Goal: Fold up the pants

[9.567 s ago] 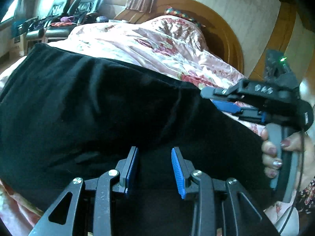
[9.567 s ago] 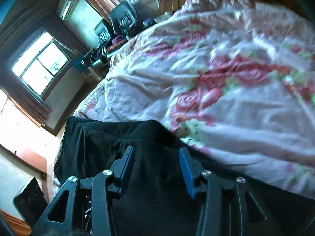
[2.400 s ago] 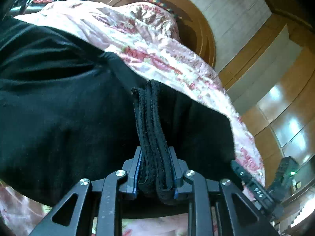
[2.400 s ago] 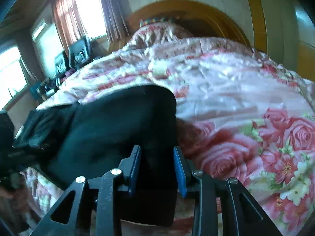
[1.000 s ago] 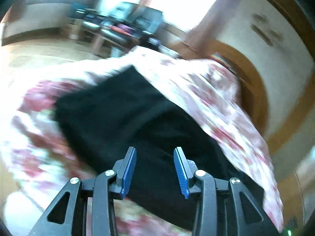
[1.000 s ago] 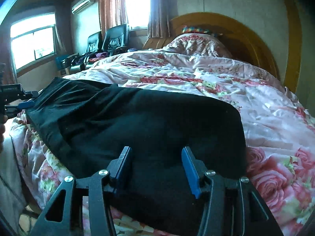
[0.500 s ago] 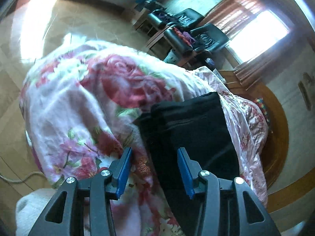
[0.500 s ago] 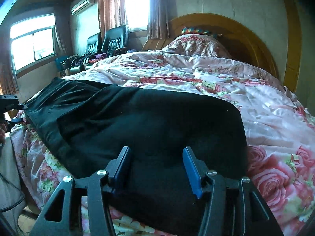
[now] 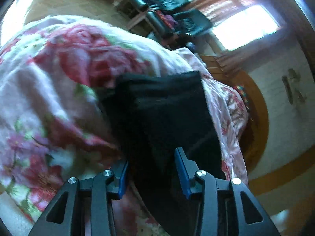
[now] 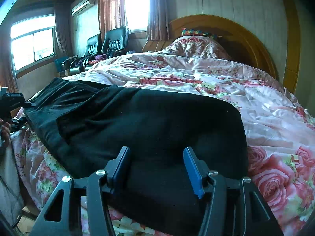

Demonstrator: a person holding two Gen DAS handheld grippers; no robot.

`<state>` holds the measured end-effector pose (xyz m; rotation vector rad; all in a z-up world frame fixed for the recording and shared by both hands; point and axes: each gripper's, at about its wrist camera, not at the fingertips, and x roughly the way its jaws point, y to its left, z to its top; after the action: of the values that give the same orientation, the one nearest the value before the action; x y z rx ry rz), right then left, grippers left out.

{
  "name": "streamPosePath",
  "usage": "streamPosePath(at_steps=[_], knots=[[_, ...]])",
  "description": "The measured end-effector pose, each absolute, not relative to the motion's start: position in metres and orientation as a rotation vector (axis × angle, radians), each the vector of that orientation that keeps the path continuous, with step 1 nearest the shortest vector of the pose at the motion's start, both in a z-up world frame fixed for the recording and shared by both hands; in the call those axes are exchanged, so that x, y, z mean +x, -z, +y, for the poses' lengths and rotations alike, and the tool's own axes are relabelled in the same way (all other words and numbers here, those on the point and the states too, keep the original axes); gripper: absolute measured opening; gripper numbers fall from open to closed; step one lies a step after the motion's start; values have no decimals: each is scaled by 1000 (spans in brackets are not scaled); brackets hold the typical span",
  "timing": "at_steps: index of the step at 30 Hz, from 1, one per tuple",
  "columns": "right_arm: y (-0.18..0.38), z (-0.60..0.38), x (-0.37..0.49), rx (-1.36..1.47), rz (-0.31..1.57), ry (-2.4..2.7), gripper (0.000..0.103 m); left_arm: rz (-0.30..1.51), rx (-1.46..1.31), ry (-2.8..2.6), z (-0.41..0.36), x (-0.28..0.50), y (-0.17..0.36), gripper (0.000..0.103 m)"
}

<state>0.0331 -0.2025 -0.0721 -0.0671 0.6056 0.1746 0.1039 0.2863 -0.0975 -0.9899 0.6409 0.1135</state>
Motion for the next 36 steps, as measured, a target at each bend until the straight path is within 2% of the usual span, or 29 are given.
streamPosePath(at_steps=[4, 5, 6, 12, 13, 14, 16, 20, 24, 28, 31, 32, 36], knots=[[72, -202, 33, -69, 605, -174, 57, 635, -1015, -103, 290, 107, 100, 39], [72, -202, 33, -68, 605, -175, 57, 631, -1045, -106, 294, 106, 102, 31], [72, -202, 33, -67, 605, -174, 57, 616, -1081, -116, 299, 104, 105, 30], [73, -202, 33, -67, 605, -174, 58, 548, -1129, -188, 313, 102, 110, 29], [73, -202, 33, -66, 607, -174, 58, 558, -1115, -188, 312, 102, 109, 27], [73, -202, 33, -67, 606, -174, 58, 573, -1103, -168, 310, 104, 107, 18], [73, -201, 33, -64, 608, -173, 58, 608, -1102, -124, 304, 108, 101, 15], [73, -202, 33, -62, 607, -174, 59, 542, -1110, -20, 293, 105, 68, 14], [69, -201, 35, -40, 626, -185, 66, 486, -967, 97, 258, 109, 12, 14], [56, -207, 37, 16, 656, -204, 68, 455, -822, 197, 216, 105, -29, 14], [47, -219, 33, 88, 645, -187, 73, 432, -699, 270, 185, 97, -51, 14], [46, -223, 32, 112, 657, -178, 78, 430, -675, 287, 178, 95, -55, 14], [47, -234, 30, 153, 693, -145, 78, 433, -589, 362, 144, 86, -64, 14]])
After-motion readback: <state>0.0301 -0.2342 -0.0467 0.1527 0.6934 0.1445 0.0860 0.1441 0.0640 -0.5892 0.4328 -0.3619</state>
